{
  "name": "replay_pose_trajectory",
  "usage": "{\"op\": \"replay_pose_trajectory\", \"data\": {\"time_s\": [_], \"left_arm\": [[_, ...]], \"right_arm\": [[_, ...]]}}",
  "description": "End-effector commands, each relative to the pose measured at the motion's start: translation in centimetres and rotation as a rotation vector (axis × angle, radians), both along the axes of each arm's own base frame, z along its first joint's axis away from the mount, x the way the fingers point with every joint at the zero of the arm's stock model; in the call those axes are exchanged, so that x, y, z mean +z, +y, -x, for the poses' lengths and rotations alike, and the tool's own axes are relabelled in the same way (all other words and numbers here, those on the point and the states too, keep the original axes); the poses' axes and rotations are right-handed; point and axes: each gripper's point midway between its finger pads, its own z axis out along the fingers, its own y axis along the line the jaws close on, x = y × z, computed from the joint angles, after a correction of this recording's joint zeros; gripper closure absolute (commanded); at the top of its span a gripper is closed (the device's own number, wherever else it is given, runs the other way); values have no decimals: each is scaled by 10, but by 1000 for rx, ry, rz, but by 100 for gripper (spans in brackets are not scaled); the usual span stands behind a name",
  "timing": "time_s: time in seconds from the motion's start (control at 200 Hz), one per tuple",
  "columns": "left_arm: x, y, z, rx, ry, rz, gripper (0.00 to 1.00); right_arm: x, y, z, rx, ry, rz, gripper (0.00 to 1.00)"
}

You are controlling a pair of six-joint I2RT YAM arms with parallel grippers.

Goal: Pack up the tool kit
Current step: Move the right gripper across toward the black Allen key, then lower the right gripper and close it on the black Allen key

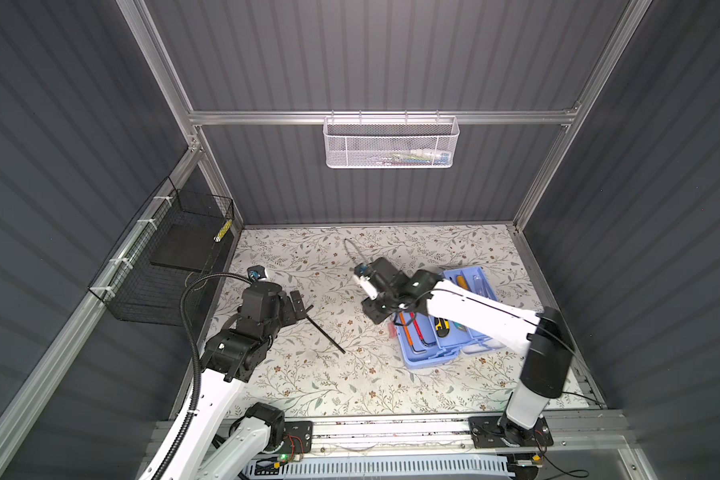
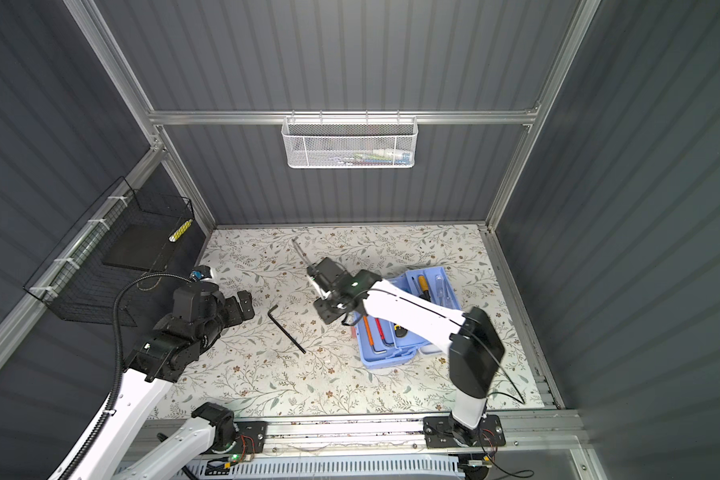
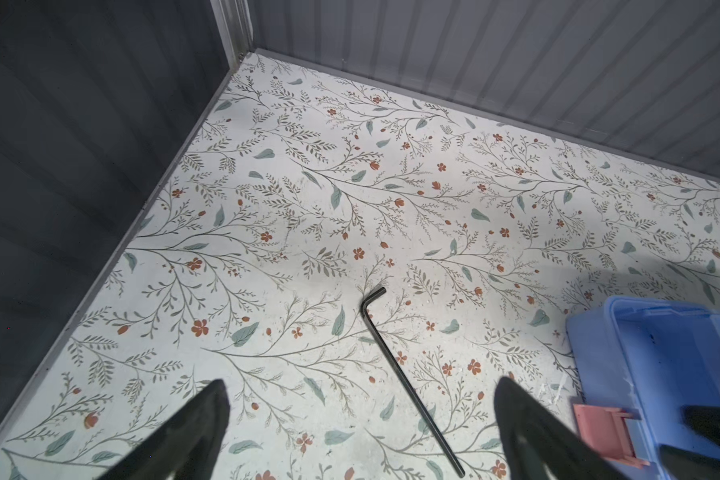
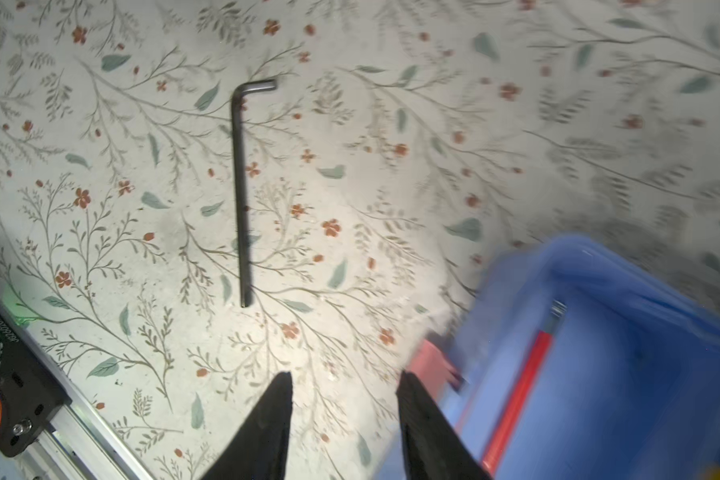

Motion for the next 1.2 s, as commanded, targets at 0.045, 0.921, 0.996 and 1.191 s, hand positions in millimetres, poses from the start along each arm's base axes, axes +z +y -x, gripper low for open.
{"op": "replay_pose_trajectory", "data": {"time_s": [0.045, 0.921, 0.996, 1.191], "left_arm": [[-3, 10, 18, 13, 64, -44, 1], [20, 5, 33, -67, -23, -5, 1], [18, 5, 33, -69, -23, -5, 0], [9, 4, 31, -73, -8, -15, 0]], "right_arm": [[-25, 61, 14, 112, 37, -26, 59], [-127, 126, -9, 146, 58, 151, 63], [-135, 121, -8, 137, 67, 176, 65], [-151, 113, -5, 114, 92, 221, 72]]}}
